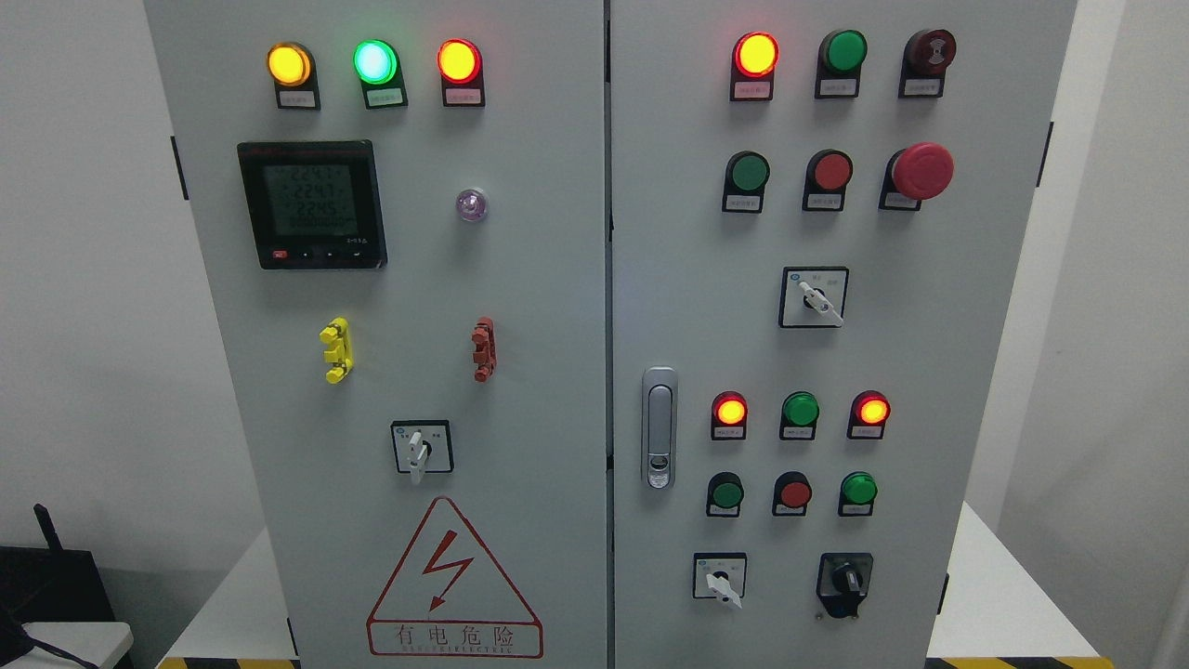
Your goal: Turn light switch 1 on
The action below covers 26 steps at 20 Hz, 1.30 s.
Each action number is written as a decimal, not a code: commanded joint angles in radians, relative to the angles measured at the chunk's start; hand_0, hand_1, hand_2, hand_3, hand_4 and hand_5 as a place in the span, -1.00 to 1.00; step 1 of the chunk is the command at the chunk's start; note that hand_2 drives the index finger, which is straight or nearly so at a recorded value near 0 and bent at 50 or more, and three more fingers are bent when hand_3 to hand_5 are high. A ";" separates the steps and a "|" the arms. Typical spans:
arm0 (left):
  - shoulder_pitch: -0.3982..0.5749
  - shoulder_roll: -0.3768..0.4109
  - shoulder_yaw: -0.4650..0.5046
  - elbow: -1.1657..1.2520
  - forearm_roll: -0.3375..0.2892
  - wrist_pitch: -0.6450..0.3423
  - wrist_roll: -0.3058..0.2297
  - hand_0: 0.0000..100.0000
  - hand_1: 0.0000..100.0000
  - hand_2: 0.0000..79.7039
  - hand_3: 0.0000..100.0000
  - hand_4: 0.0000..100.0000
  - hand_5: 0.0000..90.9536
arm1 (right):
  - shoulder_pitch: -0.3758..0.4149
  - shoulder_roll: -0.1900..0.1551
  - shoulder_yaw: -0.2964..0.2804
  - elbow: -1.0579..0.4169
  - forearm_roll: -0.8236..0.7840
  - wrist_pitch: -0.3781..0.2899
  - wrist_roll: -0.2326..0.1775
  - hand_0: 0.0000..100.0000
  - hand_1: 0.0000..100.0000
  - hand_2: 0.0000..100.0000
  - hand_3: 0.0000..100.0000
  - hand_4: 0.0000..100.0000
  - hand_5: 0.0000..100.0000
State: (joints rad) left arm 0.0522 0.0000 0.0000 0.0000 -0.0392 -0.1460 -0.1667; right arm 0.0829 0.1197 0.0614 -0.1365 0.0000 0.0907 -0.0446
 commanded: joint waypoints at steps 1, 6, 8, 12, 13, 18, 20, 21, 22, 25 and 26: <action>0.000 -0.011 0.021 -0.015 -0.001 0.003 0.003 -0.50 -1.00 -1.00 -1.00 -1.00 -1.00 | 0.000 0.000 0.000 0.000 -0.018 0.000 0.000 -0.76 -0.22 -1.00 -1.00 -1.00 -1.00; -0.002 -0.006 0.023 -0.015 -0.001 0.005 0.003 -0.50 -1.00 -1.00 -1.00 -0.99 -1.00 | 0.000 0.000 0.000 0.000 -0.018 0.000 0.000 -0.76 -0.22 -1.00 -1.00 -1.00 -1.00; -0.002 -0.005 0.023 -0.020 -0.001 0.005 0.004 -0.50 -1.00 -1.00 -1.00 -0.99 -1.00 | 0.000 0.000 0.000 0.000 -0.017 0.000 0.000 -0.76 -0.22 -1.00 -1.00 -1.00 -1.00; 0.001 -0.009 0.040 -0.038 -0.002 0.003 0.019 -0.50 -1.00 -1.00 -1.00 -0.99 -1.00 | 0.000 0.000 0.000 0.000 -0.018 0.000 0.000 -0.76 -0.22 -1.00 -1.00 -1.00 -1.00; 0.009 -0.009 0.054 -0.066 -0.002 0.006 0.026 -0.50 -1.00 -1.00 -1.00 -0.99 -1.00 | 0.000 0.000 0.000 0.000 -0.018 0.000 0.000 -0.76 -0.22 -1.00 -1.00 -1.00 -1.00; 0.112 -0.003 0.172 -0.259 -0.040 0.016 0.021 -0.51 -1.00 -1.00 -1.00 -0.94 -1.00 | 0.000 0.000 0.000 0.000 -0.018 0.000 0.000 -0.76 -0.22 -1.00 -1.00 -1.00 -1.00; 0.132 -0.002 0.202 -0.308 -0.050 0.011 0.022 -0.50 -1.00 -1.00 -1.00 -0.94 -1.00 | 0.000 0.000 0.000 0.000 -0.017 0.000 0.000 -0.76 -0.22 -1.00 -1.00 -1.00 -1.00; 0.147 -0.002 0.240 -0.351 -0.051 0.010 0.021 -0.49 -1.00 -1.00 -1.00 -0.93 -1.00 | 0.000 0.000 0.000 0.000 -0.018 0.000 0.000 -0.76 -0.22 -1.00 -1.00 -1.00 -1.00; 0.170 -0.002 0.280 -0.400 -0.051 0.010 0.016 -0.49 -1.00 -1.00 -1.00 -0.93 -1.00 | 0.000 0.000 0.000 0.000 -0.018 0.000 0.000 -0.76 -0.22 -1.00 -1.00 -1.00 -1.00; 0.221 0.003 0.331 -0.504 -0.059 0.000 -0.011 -0.48 -1.00 -1.00 -1.00 -0.86 -1.00 | 0.000 0.000 0.000 0.000 -0.018 0.000 0.000 -0.76 -0.22 -1.00 -1.00 -1.00 -1.00; 0.236 0.008 0.340 -0.529 -0.059 -0.013 -0.011 -0.47 -1.00 -1.00 -1.00 -0.85 -1.00 | 0.000 0.000 0.000 0.000 -0.018 0.000 0.000 -0.76 -0.22 -1.00 -1.00 -1.00 -1.00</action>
State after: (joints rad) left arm 0.2078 0.0000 0.1691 -0.2522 -0.0842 -0.1339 -0.1598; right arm 0.0828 0.1197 0.0614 -0.1365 0.0000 0.0907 -0.0446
